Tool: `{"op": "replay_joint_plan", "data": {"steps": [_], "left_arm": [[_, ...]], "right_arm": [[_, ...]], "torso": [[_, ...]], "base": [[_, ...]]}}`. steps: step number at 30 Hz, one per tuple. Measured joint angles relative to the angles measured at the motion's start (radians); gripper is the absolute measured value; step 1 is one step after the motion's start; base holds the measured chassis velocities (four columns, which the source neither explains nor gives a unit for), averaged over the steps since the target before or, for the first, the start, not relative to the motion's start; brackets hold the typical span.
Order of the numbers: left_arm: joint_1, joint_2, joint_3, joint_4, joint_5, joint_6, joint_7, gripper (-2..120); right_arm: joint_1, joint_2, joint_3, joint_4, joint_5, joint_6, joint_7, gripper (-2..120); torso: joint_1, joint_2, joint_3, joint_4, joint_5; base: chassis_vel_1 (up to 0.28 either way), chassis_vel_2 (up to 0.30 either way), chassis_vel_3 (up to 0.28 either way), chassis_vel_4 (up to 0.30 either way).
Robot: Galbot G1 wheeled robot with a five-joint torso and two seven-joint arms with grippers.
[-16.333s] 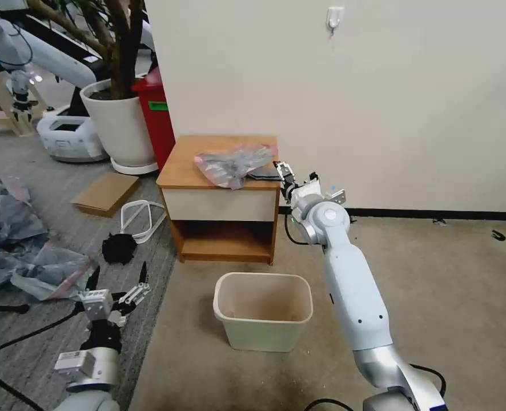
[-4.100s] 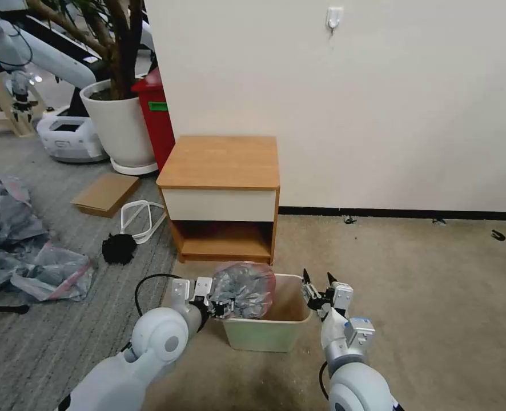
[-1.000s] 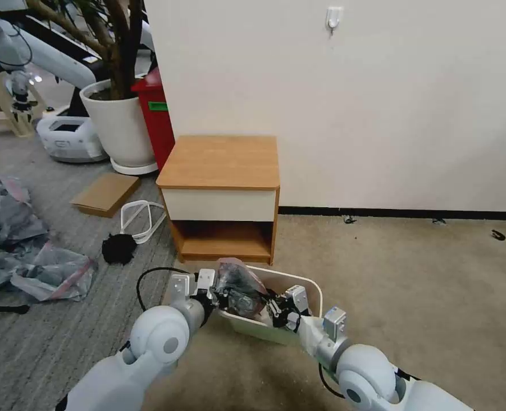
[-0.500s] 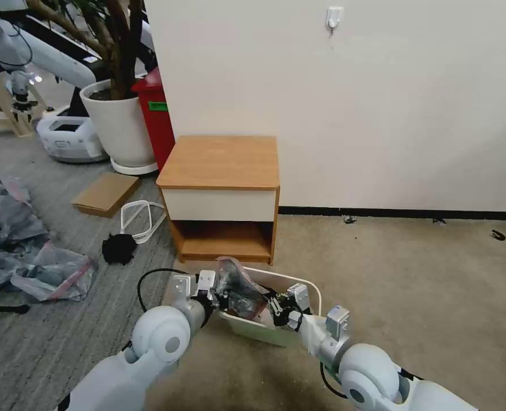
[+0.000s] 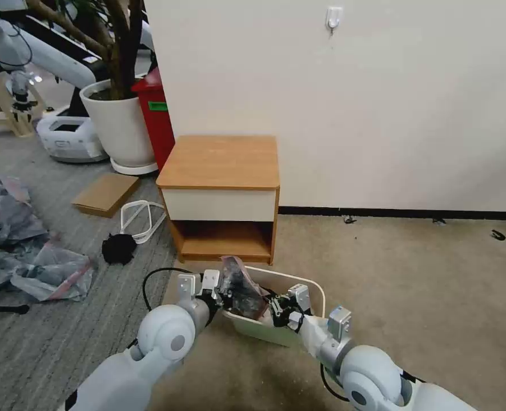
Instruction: Pick up the garbage bag from the table and place it over the trash can.
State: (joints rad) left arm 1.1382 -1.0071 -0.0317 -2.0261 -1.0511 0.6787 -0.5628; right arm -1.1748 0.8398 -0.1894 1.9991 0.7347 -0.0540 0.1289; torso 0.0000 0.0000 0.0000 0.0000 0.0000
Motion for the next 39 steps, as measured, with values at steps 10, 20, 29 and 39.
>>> {"op": "replay_joint_plan", "data": {"steps": [10, 20, 29, 39], "left_arm": [[0.003, -0.001, 0.002, 0.002, 0.005, 0.000, 0.000, 3], [0.007, -0.004, 0.009, 0.015, 0.036, -0.001, 0.011, 3], [0.012, 0.003, 0.035, 0.019, 0.115, -0.025, 0.063, 3], [0.037, 0.016, 0.042, 0.032, 0.258, -0.080, 0.182, 3]], "right_arm": [[-0.021, -0.017, 0.043, 0.027, 0.005, -0.004, 0.000, 0], [-0.027, -0.066, 0.084, 0.082, 0.065, -0.032, 0.000, 0], [-0.001, -0.125, 0.119, 0.086, 0.099, -0.053, 0.021, 0], [0.014, -0.190, 0.137, 0.106, 0.154, -0.093, 0.038, 0]], "torso": [[0.000, 0.000, 0.000, 0.0000, 0.0001], [0.000, 0.000, 0.000, 0.0000, 0.0000], [0.000, 0.000, 0.000, 0.0000, 0.0001], [0.000, 0.000, 0.000, 0.0000, 0.0000]], "base": [[0.000, 0.000, 0.000, 0.000], [0.000, 0.000, 0.000, 0.000], [0.000, 0.000, 0.000, 0.000], [0.000, 0.000, 0.000, 0.000]]}}
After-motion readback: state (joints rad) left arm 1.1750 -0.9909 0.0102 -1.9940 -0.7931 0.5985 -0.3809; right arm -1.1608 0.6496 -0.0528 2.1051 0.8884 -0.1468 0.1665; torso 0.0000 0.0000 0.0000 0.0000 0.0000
